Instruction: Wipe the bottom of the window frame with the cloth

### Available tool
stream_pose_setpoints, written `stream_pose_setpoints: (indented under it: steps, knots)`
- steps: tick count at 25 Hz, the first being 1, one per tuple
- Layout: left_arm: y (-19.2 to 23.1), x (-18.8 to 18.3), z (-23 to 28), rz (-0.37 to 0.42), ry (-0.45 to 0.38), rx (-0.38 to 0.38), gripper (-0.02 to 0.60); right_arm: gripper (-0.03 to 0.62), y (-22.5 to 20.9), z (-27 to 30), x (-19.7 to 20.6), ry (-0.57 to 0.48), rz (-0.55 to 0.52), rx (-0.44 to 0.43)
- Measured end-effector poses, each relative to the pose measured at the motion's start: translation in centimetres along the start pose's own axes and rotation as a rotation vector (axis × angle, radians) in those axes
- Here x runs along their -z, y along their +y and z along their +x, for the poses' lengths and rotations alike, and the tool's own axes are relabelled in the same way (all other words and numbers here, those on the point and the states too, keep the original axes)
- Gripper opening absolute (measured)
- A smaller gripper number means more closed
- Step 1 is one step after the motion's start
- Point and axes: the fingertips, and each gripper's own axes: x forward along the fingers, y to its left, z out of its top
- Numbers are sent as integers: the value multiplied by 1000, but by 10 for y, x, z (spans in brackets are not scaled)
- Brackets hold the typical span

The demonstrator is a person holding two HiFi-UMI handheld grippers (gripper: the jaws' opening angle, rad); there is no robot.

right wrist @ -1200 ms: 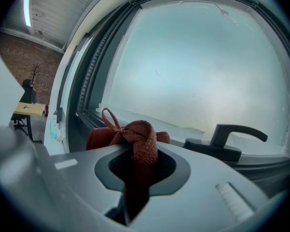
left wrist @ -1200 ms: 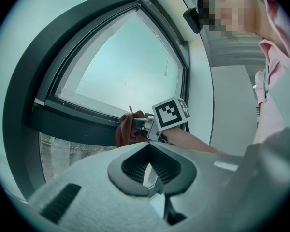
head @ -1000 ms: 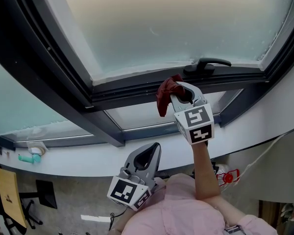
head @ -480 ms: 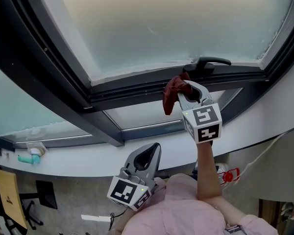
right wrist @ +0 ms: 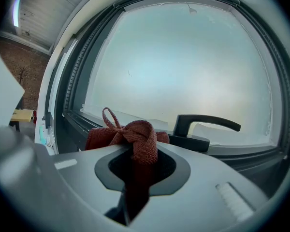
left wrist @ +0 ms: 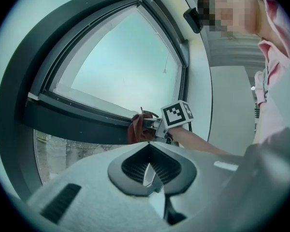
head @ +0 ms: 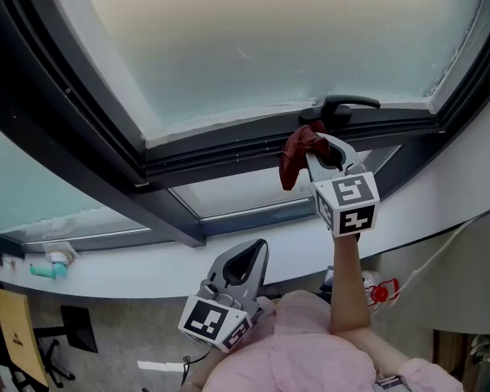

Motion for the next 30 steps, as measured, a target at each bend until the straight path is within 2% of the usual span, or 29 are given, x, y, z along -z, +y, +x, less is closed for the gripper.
stream_pose_setpoints:
  steps: [20, 30]
  knots:
    - [-1, -1, 8, -1, 8, 7, -3, 58, -52, -14, 11, -3, 58, 104]
    - [8, -2, -7, 3, -10, -35, -3, 58, -56, -15, 11, -14, 17, 183]
